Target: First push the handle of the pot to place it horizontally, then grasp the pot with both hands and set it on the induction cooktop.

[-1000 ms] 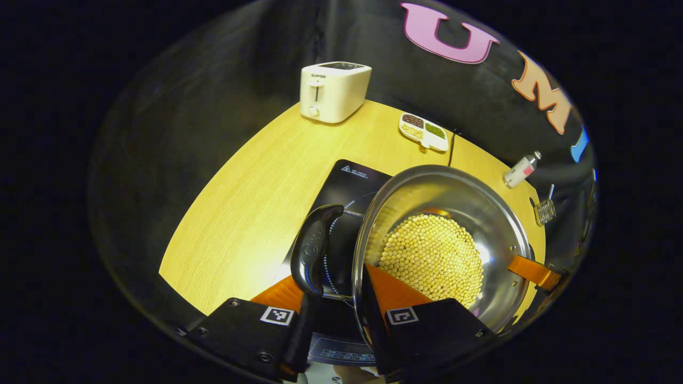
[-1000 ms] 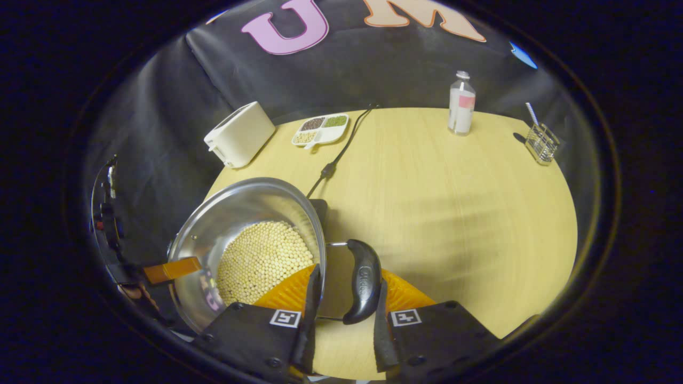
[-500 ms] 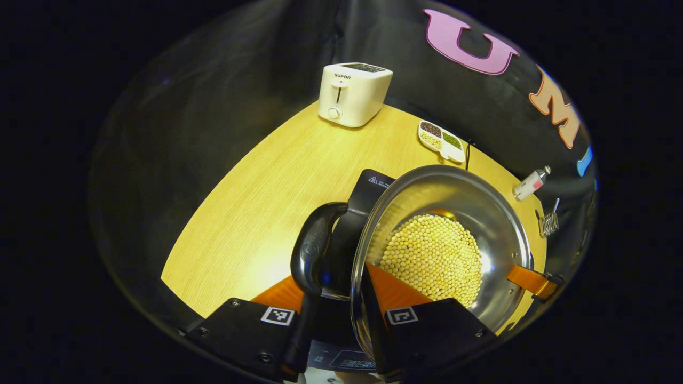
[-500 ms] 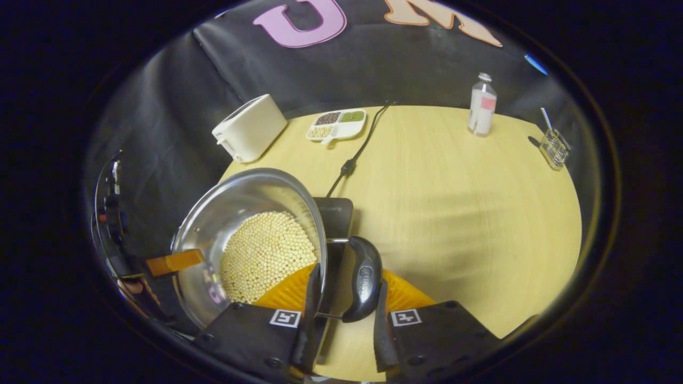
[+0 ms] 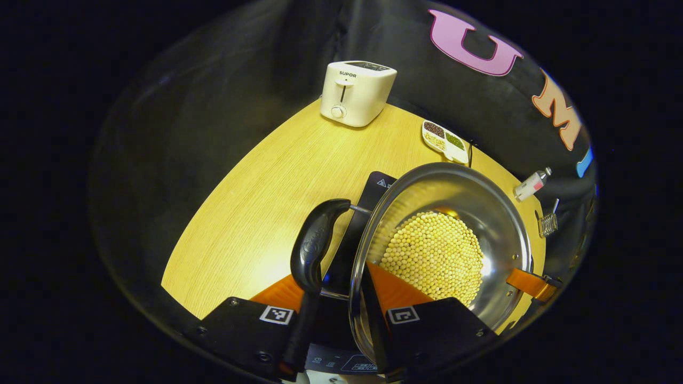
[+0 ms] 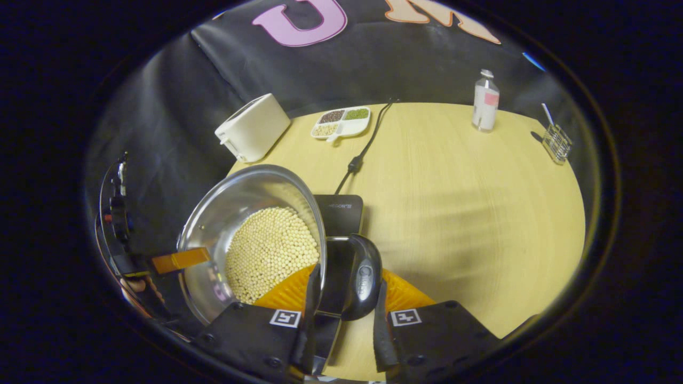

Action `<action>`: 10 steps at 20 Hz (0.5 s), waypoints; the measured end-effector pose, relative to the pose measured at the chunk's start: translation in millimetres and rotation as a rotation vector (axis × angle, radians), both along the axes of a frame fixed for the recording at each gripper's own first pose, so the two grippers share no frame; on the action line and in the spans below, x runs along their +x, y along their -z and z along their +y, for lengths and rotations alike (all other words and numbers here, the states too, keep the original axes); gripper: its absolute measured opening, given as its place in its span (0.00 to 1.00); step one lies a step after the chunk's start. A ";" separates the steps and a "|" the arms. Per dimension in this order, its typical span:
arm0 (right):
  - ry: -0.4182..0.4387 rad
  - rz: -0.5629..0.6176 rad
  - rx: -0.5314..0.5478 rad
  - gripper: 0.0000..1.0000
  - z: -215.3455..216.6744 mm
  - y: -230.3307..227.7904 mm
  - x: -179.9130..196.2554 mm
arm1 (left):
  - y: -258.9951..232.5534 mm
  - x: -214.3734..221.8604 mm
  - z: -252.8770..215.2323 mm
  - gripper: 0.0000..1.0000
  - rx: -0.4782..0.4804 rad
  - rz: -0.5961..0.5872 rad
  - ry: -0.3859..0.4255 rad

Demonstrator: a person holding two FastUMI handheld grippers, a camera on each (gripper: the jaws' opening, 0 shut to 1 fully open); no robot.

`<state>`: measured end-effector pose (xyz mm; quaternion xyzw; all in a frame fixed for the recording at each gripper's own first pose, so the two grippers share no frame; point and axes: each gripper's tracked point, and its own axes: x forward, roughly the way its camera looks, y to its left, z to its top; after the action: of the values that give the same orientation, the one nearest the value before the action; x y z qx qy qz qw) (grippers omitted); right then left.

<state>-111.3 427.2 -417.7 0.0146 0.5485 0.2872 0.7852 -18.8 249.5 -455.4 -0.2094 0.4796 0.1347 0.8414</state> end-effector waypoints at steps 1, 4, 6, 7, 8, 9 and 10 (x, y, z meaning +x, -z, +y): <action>0.001 -0.003 0.003 0.46 0.5 -0.2 -0.4 | 0.5 0.6 0.2 0.51 0.003 -0.001 0.007; 0.004 -0.003 0.004 0.41 0.0 -0.2 0.7 | 0.2 -2.6 1.1 0.51 0.003 0.011 0.014; 0.007 -0.002 0.002 0.45 0.1 0.7 0.5 | -0.4 -5.0 1.2 0.54 0.022 0.027 0.033; 0.009 -0.002 0.000 0.50 -0.2 0.0 0.1 | -0.6 -5.3 2.3 0.56 0.033 0.032 0.043; 0.011 -0.004 -0.004 0.45 -0.4 -0.6 0.8 | 0.1 -6.1 2.3 0.56 0.040 0.035 0.047; 0.007 -0.010 -0.005 0.50 -0.4 -0.7 -0.2 | -1.3 -4.6 4.1 0.58 0.048 0.031 0.045; 0.007 -0.011 -0.006 0.55 -0.5 0.1 0.5 | -1.7 -4.5 6.3 0.61 0.054 0.029 0.043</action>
<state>-110.7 426.7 -417.8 0.0124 0.5448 0.2831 0.7893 -23.3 255.8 -453.7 -0.1744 0.4922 0.1324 0.8425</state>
